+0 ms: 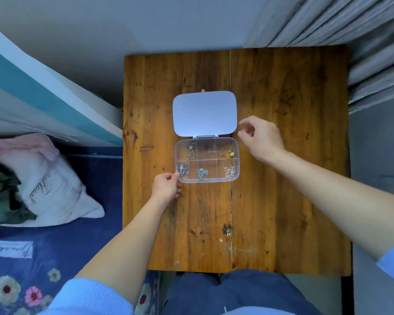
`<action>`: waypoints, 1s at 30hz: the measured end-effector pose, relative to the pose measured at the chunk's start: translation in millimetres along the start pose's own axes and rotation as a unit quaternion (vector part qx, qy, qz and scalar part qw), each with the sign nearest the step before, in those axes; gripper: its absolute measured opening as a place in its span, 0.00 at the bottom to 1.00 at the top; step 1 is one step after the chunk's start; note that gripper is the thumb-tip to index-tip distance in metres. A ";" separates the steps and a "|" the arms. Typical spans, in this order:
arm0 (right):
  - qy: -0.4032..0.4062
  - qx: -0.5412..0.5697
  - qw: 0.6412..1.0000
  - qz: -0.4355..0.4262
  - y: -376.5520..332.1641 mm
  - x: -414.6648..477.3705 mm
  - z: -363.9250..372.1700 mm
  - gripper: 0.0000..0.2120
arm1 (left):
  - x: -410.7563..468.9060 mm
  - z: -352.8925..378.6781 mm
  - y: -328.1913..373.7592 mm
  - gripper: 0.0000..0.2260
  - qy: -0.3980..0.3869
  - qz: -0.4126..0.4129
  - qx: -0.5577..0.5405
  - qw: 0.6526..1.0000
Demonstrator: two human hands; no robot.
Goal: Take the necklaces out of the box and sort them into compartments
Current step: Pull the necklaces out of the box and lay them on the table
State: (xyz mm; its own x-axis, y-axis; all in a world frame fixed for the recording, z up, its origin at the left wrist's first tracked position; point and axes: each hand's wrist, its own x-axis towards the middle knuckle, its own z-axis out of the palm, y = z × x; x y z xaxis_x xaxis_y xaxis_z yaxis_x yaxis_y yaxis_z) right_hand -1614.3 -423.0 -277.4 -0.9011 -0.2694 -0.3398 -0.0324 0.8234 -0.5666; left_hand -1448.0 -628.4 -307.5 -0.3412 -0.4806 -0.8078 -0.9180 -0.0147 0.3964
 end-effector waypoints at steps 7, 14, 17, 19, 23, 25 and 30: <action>-0.168 -0.313 0.921 -0.162 -20.4 -23.0 27.0 0.11 | 3.0 1.2 -6.4 0.11 0.009 0.037 0.004 0.999; -0.235 -0.517 0.788 -0.238 -28.0 -14.7 44.9 0.11 | 8.9 2.3 -15.7 0.15 0.020 0.024 -0.012 0.999; -0.238 -0.509 0.790 -0.246 -26.7 -11.9 43.9 0.09 | 11.1 4.0 -17.2 0.16 0.030 0.026 -0.009 0.999; -0.243 -0.495 0.798 -0.242 -27.1 -9.6 42.1 0.05 | 14.5 5.9 -20.3 0.18 0.043 0.034 -0.007 0.998; -0.241 -0.434 0.842 -0.209 -23.7 -5.3 39.4 0.03 | 16.6 9.9 -22.5 0.19 0.060 0.029 -0.001 0.998; -0.254 -0.361 0.879 -0.180 -21.3 -4.6 33.6 0.02 | 11.8 8.9 -18.9 0.19 0.064 0.023 0.003 0.998; -0.191 -0.134 0.969 -0.080 -2.9 -16.6 3.5 0.02 | -7.5 1.4 -7.9 0.11 0.120 0.041 0.039 0.991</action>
State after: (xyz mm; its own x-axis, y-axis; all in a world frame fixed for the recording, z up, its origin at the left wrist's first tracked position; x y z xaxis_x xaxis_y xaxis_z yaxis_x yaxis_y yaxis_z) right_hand -1597.7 -422.7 -272.7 -0.6516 -0.5271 -0.5454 -0.3157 0.8423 -0.4368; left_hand -1438.4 -623.4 -305.2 -0.3661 -0.6718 -0.6440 -0.9053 0.0967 0.4137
